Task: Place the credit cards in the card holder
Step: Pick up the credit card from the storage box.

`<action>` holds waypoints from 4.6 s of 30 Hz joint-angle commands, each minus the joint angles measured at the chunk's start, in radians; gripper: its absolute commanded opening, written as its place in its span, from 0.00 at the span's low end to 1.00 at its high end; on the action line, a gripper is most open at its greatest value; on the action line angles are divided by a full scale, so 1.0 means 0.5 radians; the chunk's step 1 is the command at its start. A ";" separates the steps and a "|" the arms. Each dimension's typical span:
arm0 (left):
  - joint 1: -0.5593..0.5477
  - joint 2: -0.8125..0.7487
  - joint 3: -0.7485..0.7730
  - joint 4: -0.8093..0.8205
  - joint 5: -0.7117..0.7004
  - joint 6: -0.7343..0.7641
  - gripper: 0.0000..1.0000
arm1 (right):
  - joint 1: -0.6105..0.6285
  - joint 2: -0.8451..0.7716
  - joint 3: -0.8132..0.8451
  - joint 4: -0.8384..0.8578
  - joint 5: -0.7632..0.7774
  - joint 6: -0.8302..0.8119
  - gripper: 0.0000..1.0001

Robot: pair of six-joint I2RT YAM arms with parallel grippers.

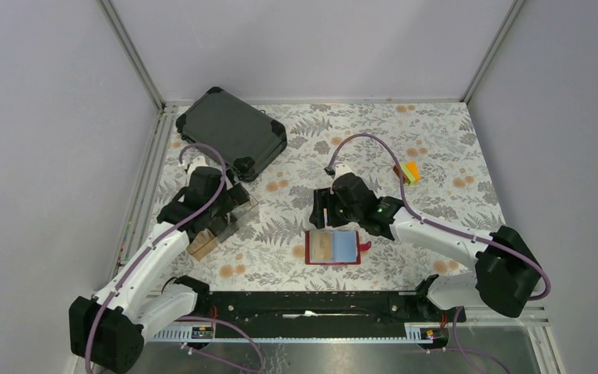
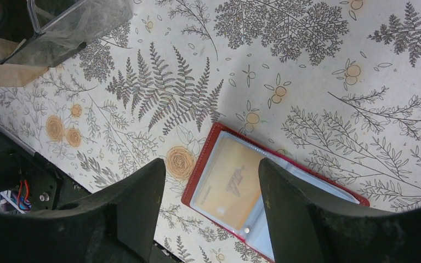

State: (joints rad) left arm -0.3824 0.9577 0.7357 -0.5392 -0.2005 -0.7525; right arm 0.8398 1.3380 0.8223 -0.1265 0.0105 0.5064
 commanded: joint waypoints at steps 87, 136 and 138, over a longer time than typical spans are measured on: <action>0.565 0.439 -0.170 0.463 0.159 0.048 0.23 | 0.016 -0.010 -0.163 0.021 0.053 -0.010 0.69; 0.630 0.348 -0.323 0.637 0.254 0.004 0.27 | 0.014 -0.005 -0.175 0.022 0.031 -0.002 0.69; 0.630 0.344 -0.319 0.631 0.255 0.008 0.27 | 0.014 -0.002 -0.175 0.018 0.028 0.000 0.69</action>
State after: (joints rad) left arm -0.0750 1.1625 0.5789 -0.2611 -0.0803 -0.7502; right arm 0.8398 1.3315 0.7361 -0.1226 0.0166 0.4957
